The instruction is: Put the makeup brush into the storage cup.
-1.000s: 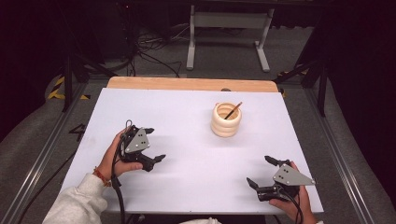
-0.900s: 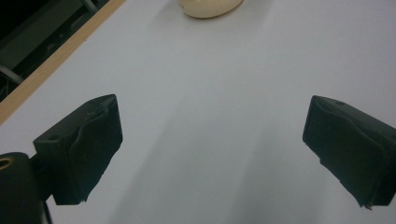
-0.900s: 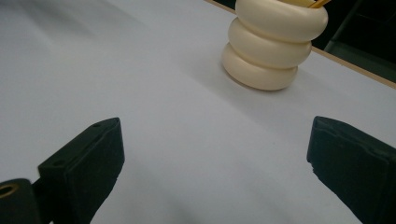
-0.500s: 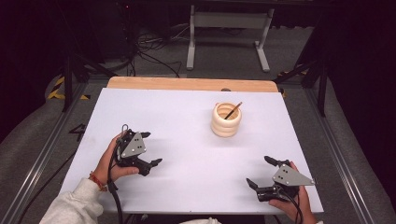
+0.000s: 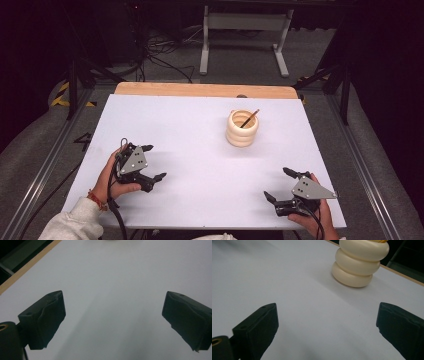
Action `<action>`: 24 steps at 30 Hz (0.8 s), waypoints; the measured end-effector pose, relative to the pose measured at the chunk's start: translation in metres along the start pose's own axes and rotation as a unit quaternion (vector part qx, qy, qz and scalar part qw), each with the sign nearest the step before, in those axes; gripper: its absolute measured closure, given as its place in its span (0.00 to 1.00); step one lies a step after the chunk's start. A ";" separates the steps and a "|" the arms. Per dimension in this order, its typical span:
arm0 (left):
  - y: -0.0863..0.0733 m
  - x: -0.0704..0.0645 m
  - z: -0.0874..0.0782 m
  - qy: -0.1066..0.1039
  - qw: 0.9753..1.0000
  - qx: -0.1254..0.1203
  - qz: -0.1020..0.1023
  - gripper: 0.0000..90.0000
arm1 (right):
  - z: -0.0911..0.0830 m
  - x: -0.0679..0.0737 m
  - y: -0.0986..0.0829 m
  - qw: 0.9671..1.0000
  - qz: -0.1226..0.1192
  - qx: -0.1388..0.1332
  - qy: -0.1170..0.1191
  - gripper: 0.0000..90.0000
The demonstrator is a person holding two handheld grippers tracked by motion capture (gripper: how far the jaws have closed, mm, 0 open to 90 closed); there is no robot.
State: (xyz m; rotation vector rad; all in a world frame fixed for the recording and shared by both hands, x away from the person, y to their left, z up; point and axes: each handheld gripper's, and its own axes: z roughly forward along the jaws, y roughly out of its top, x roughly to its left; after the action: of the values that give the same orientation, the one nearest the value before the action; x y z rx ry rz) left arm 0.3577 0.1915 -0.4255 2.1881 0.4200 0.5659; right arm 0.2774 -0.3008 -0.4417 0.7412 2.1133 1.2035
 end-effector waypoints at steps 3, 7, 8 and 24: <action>-0.004 0.000 -0.002 -0.001 1.000 0.002 -0.002 0.06 | 0.000 0.000 0.000 1.000 0.001 0.001 -0.001 0.06; -0.012 0.002 -0.004 0.002 1.000 0.003 -0.012 0.06 | -0.001 0.000 0.000 1.000 0.002 0.000 -0.001 0.06; -0.013 0.002 -0.005 0.002 1.000 0.003 -0.014 0.06 | -0.001 0.000 0.000 1.000 0.002 0.000 -0.001 0.06; -0.043 0.010 -0.021 0.012 0.999 0.012 -0.044 0.06 | 0.000 0.000 -0.001 1.000 0.001 0.003 0.001 0.06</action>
State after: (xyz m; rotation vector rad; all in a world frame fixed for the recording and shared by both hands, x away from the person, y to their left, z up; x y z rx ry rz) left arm 0.3504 0.2352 -0.4452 2.1761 0.5344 0.5415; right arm 0.2772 -0.3012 -0.4425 0.7442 2.1186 1.1994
